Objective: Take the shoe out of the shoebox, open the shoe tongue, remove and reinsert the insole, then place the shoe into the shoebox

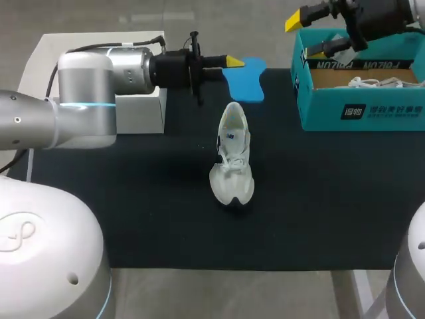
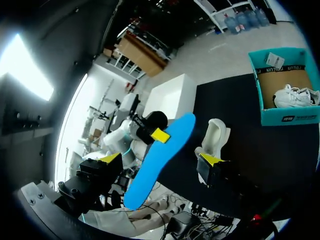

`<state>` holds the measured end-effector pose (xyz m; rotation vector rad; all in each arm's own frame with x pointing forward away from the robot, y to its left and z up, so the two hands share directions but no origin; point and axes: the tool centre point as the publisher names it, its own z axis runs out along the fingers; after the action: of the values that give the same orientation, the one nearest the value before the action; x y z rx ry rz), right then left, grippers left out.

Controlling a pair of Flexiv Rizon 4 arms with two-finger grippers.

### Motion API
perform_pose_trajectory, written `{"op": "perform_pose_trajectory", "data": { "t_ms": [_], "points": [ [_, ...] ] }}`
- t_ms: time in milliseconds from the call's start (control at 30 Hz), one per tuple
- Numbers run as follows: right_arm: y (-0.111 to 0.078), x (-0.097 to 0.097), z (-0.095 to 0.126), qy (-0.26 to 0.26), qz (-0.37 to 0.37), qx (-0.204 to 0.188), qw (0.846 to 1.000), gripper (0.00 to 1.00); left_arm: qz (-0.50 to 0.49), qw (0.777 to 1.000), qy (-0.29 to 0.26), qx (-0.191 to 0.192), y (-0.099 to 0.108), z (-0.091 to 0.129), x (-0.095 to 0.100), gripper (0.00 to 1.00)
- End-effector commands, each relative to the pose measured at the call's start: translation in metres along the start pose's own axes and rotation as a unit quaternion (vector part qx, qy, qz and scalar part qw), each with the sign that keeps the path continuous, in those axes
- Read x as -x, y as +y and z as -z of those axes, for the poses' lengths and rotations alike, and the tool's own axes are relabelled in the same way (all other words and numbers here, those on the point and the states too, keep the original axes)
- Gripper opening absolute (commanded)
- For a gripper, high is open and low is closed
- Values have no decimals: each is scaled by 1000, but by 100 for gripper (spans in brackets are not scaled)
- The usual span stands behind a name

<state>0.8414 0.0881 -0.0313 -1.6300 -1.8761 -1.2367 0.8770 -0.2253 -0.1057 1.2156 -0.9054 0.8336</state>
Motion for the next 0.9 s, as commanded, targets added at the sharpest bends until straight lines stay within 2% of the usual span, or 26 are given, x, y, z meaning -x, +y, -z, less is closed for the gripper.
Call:
{"op": "perform_pose_trajectory", "data": {
  "t_ms": [33, 200, 333, 567, 733, 900],
  "points": [
    [4, -10, -1, -163, 11, -22, 986, 100, -38, 999, -13, -2, -3, 0, -5, 0],
    [4, -14, 1, -169, 9, -21, 985, 100, -67, 998, -8, -3, -3, -1, -6, 0],
    [6, -19, -1, -210, -10, -41, 977, 100, -72, 997, -13, -6, -4, -2, -6, 0],
    [6, -27, -15, -291, -27, -74, 954, 100, -87, 996, -28, -14, -7, -8, -4, 0],
    [5, -29, -27, -346, -38, -73, 935, 100, -103, 994, -31, -14, -8, -11, -3, 0],
    [3, -29, -40, -380, -46, -67, 921, 100, -108, 994, -33, -14, -9, -13, -2, 0]
  ]
}}
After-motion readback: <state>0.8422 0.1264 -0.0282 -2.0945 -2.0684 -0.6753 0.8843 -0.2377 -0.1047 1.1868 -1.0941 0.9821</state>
